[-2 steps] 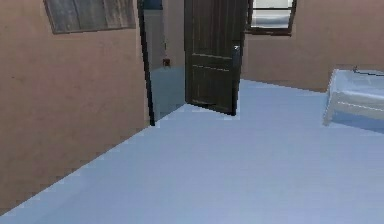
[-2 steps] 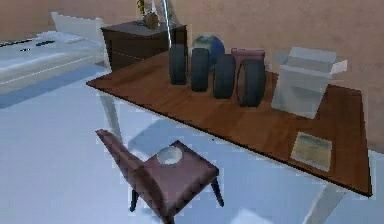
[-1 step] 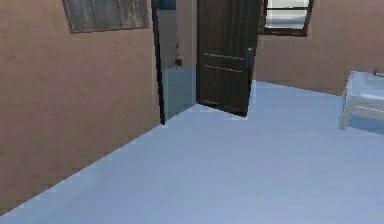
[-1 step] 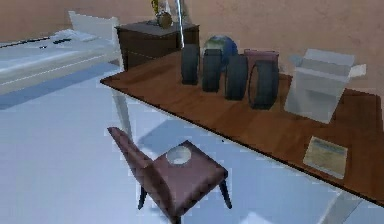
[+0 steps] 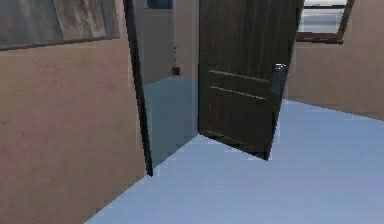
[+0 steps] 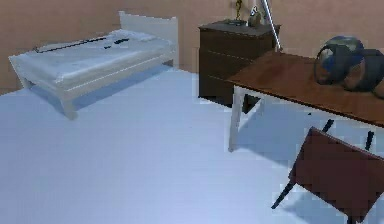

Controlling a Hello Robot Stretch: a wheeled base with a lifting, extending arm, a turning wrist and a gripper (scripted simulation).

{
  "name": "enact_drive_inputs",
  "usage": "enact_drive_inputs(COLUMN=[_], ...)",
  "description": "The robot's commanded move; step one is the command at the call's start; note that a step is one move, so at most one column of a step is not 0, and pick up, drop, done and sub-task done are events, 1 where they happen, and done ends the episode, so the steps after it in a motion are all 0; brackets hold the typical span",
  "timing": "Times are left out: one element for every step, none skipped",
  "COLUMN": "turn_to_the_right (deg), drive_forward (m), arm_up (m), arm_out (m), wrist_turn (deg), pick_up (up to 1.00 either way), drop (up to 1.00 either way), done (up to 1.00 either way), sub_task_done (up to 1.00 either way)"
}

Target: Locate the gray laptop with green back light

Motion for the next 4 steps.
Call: enact_drive_inputs(turn_to_the_right=[0.0, 0.0, -9.0, 0.0], drive_forward=[1.00, 0.25, 0.00, 0.45], arm_up=[0.00, 0.00, 0.00, 0.00], arm_out=[0.00, 0.00, 0.00, 0.00], wrist_turn=[0.0, 0.0, 0.0, 0.0], pick_up=[0.00, 0.00, 0.00, 0.00], drop=[0.00, 0.00, 0.00, 0.00], done=[0.00, 0.00, 0.00, 0.00], sub_task_done=[0.00, 0.00, 0.00, 0.00])
